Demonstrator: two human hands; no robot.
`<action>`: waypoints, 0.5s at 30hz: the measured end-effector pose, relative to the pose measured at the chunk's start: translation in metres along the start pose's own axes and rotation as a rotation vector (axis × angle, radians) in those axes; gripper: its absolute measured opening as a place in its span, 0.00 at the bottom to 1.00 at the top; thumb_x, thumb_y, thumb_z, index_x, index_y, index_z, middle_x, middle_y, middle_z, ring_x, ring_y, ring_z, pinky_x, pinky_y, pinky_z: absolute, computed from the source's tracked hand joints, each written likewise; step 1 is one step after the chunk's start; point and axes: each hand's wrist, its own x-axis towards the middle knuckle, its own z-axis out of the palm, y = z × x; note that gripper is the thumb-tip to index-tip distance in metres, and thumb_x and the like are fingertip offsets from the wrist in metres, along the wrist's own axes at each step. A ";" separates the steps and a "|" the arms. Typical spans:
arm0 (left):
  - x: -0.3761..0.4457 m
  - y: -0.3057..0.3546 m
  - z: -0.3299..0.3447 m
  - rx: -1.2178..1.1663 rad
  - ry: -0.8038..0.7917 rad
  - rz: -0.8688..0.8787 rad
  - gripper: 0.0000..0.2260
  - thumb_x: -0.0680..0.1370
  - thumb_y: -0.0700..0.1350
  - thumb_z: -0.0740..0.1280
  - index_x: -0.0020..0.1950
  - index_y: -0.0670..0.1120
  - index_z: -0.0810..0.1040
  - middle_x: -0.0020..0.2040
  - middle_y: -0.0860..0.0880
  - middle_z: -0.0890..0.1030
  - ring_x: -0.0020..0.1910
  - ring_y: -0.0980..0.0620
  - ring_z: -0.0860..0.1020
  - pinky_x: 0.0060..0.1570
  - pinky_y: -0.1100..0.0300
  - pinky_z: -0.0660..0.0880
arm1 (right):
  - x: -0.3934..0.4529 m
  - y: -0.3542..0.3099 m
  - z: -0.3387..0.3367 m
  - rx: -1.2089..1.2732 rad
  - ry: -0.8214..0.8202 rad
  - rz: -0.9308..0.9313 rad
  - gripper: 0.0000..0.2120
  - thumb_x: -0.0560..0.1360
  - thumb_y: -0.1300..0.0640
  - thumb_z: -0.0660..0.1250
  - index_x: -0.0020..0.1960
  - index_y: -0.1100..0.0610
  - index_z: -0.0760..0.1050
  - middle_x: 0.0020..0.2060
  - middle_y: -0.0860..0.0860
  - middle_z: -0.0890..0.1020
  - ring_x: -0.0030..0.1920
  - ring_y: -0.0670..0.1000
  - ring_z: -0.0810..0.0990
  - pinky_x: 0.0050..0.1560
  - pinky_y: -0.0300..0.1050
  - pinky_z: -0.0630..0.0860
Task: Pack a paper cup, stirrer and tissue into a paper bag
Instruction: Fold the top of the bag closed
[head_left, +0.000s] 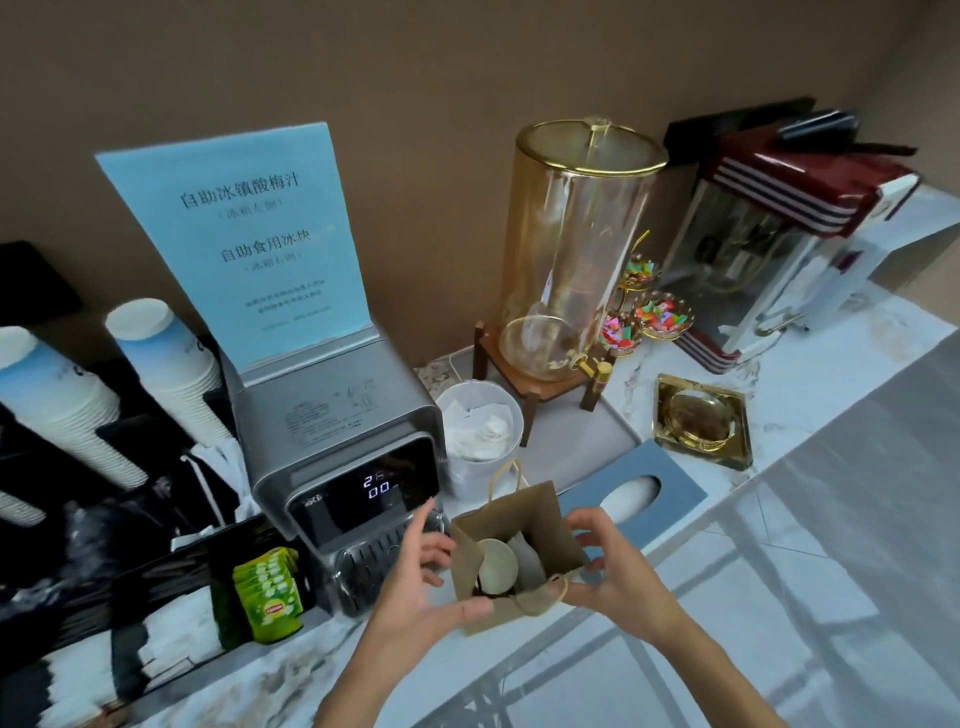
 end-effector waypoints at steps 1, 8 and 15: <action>-0.005 -0.004 0.003 -0.019 0.016 -0.002 0.51 0.56 0.56 0.83 0.71 0.65 0.56 0.60 0.55 0.74 0.57 0.59 0.74 0.59 0.56 0.72 | 0.001 0.001 0.000 -0.009 -0.001 -0.005 0.28 0.66 0.52 0.81 0.57 0.40 0.67 0.51 0.32 0.76 0.53 0.34 0.76 0.46 0.28 0.77; -0.005 -0.014 0.023 0.146 0.010 0.068 0.30 0.57 0.57 0.82 0.54 0.61 0.72 0.69 0.66 0.54 0.72 0.59 0.58 0.68 0.63 0.59 | 0.009 0.012 -0.001 -0.038 -0.024 -0.060 0.25 0.65 0.52 0.81 0.56 0.44 0.72 0.57 0.34 0.75 0.56 0.42 0.78 0.47 0.25 0.75; 0.010 -0.011 0.009 0.191 -0.015 0.135 0.17 0.63 0.55 0.80 0.46 0.59 0.78 0.76 0.63 0.56 0.75 0.60 0.53 0.70 0.60 0.54 | 0.017 0.015 -0.004 0.001 -0.067 -0.203 0.24 0.63 0.42 0.79 0.55 0.48 0.77 0.71 0.34 0.66 0.67 0.35 0.69 0.60 0.26 0.70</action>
